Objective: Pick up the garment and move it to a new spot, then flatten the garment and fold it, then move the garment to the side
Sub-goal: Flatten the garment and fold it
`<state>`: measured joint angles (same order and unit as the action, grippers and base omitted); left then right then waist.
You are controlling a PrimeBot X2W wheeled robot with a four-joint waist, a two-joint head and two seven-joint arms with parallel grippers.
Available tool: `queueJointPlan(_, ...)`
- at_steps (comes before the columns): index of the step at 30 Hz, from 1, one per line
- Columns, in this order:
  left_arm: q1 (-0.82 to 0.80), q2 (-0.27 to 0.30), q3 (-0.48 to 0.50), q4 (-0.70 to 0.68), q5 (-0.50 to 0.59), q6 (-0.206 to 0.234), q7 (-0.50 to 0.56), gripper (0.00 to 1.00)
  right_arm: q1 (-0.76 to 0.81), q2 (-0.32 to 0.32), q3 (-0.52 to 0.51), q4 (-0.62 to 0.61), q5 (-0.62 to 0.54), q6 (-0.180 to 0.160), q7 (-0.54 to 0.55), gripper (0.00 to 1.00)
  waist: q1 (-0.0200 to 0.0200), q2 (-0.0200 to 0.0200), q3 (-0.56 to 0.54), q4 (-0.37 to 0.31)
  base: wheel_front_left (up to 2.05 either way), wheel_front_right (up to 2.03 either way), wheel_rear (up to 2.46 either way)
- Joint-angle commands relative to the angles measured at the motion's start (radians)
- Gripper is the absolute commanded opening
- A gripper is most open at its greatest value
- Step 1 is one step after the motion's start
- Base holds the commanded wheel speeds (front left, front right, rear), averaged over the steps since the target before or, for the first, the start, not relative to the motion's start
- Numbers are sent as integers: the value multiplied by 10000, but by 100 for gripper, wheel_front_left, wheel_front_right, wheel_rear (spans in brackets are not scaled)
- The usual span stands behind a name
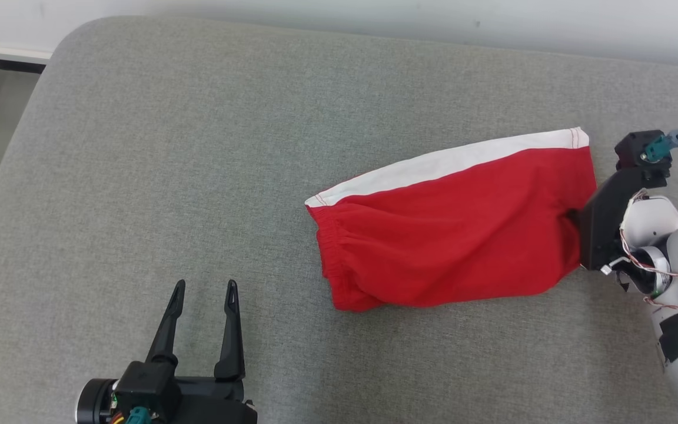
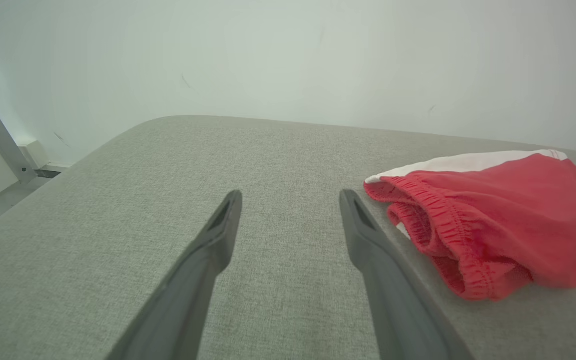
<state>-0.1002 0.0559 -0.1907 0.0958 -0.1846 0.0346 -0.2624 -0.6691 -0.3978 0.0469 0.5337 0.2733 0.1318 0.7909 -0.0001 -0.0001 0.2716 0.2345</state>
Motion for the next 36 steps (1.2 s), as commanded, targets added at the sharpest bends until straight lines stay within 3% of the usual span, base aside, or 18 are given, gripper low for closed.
queueJointPlan(1, -9, -16, 40, 54, 8, -46, -25, 100, 380, -75, -150, -32, -247, -29, -124, 0, 1, 1, -66, -95, 0, 0, 0)
queueJointPlan(16, 224, -49, 196, 382, -126, -234, -25, 100, 1838, -473, -2309, -1607, -1368, -29, -909, 0, 1, 1, -756, -937, 0, 0, 0)
queueJointPlan(23, 275, -56, 86, 549, -183, -291, -25, 100, 2423, -297, -3169, -2582, -2278, -29, -1119, 0, 1, 1, -1018, -1051, 0, 0, 0)
queueJointPlan(28, 350, -57, 75, 625, -257, -297, -25, 100, 2670, 134, -2609, -3609, -2258, -29, -996, 0, 1, 1, -1175, -1050, 0, 0, 0)
queueJointPlan(36, 355, -59, 54, 758, -306, -303, -26, 100, 2479, 669, -729, -4441, -1979, -29, -800, 0, 1, 1, -1322, -980, 0, 0, 0)
